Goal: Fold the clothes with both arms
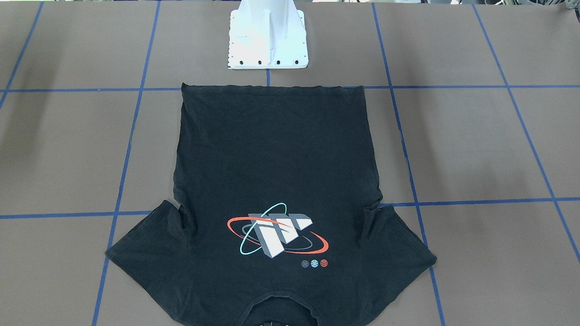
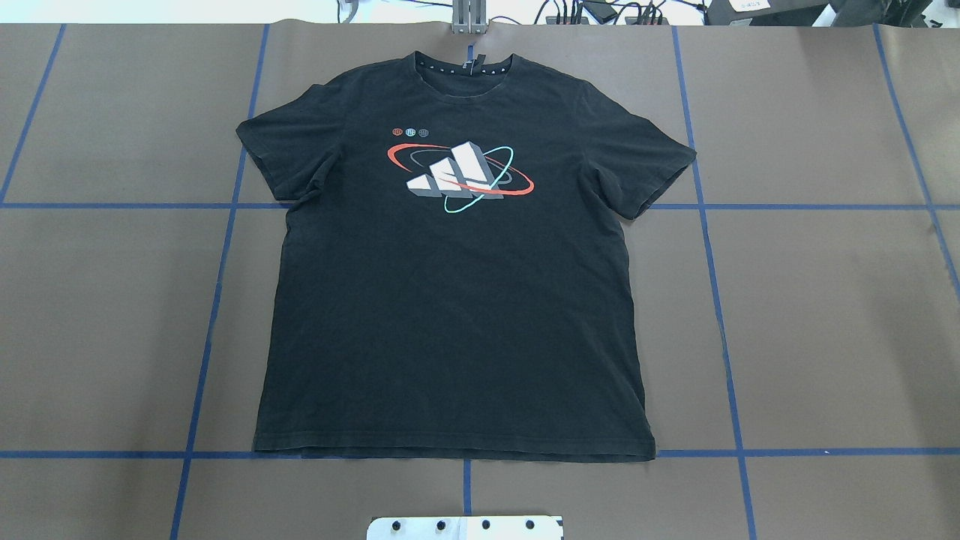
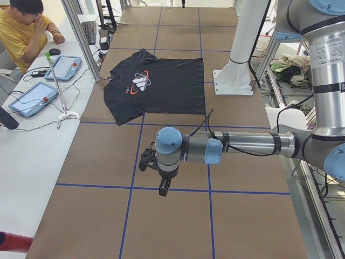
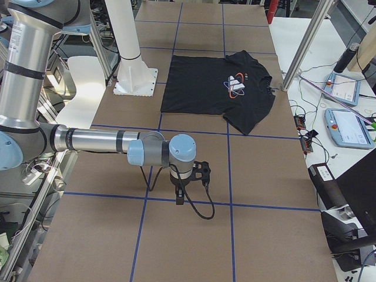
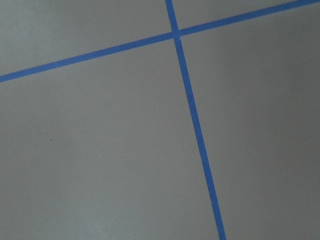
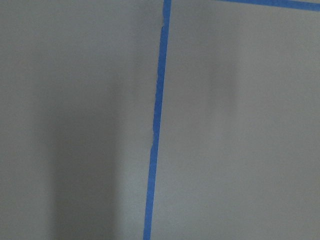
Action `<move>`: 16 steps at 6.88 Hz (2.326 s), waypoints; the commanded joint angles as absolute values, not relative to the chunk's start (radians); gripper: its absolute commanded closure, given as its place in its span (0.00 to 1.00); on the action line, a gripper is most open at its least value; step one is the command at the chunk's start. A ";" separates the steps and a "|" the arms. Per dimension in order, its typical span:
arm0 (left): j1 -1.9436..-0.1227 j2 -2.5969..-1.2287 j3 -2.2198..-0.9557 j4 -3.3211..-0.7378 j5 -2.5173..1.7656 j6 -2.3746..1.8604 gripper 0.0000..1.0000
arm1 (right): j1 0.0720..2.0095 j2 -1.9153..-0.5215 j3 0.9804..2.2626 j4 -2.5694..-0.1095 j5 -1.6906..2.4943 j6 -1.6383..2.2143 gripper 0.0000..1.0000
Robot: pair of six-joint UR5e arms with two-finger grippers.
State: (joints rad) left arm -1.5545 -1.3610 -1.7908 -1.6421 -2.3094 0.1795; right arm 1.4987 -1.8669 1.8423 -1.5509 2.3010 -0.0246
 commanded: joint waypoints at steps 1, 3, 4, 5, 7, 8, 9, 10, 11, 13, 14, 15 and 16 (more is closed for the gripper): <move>-1.516 -1.388 -1.792 -1.643 -2.318 0.179 0.00 | 1.499 -1.867 1.842 -1.551 2.301 -0.025 0.00; -1.514 -1.393 -1.824 -1.690 -2.316 0.179 0.00 | 1.500 -1.856 1.851 -1.549 2.306 -0.028 0.00; -1.514 -1.393 -1.842 -1.754 -2.316 0.179 0.00 | 1.500 -1.845 1.861 -1.548 2.307 -0.026 0.00; -1.516 -1.391 -1.845 -1.846 -2.318 0.178 0.00 | 1.500 -1.844 1.896 -1.548 2.310 -0.022 0.00; -1.514 -1.400 -1.836 -2.041 -2.304 0.169 0.00 | 1.500 -1.710 1.916 -1.519 2.309 -0.009 0.00; -1.514 -1.463 -1.827 -2.049 -2.307 0.164 0.00 | 1.500 -1.685 1.908 -1.511 2.307 -0.011 0.00; -1.513 -1.539 -1.815 -2.078 -2.309 0.167 0.00 | 1.499 -1.631 1.881 -1.506 2.310 -0.009 0.00; -1.513 -1.610 -1.796 -2.098 -2.306 0.167 0.00 | 1.499 -1.574 1.829 -1.505 2.310 -0.009 0.00; -1.503 -1.743 -1.720 -2.089 -2.312 0.132 0.00 | 1.499 -1.522 1.784 -1.505 2.312 -0.009 0.00; -1.455 -1.843 -1.590 -2.207 -2.315 -0.115 0.00 | 1.484 -1.435 1.721 -1.452 2.313 0.038 0.00; -1.371 -1.862 -1.586 -2.279 -2.312 -0.211 0.00 | 1.379 -1.415 1.703 -1.360 2.309 0.204 0.00; -1.294 -1.859 -1.583 -2.348 -2.306 -0.222 0.00 | 1.280 -1.355 1.625 -1.218 2.298 0.452 0.00; -1.260 -1.861 -1.582 -2.353 -2.304 -0.229 0.00 | 1.194 -1.306 1.524 -1.030 2.257 0.629 0.00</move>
State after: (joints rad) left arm -1.3172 -1.8564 -1.5864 -2.3192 -2.3074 -0.2062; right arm 1.2978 -1.3639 1.6258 -1.2221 2.2911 0.4068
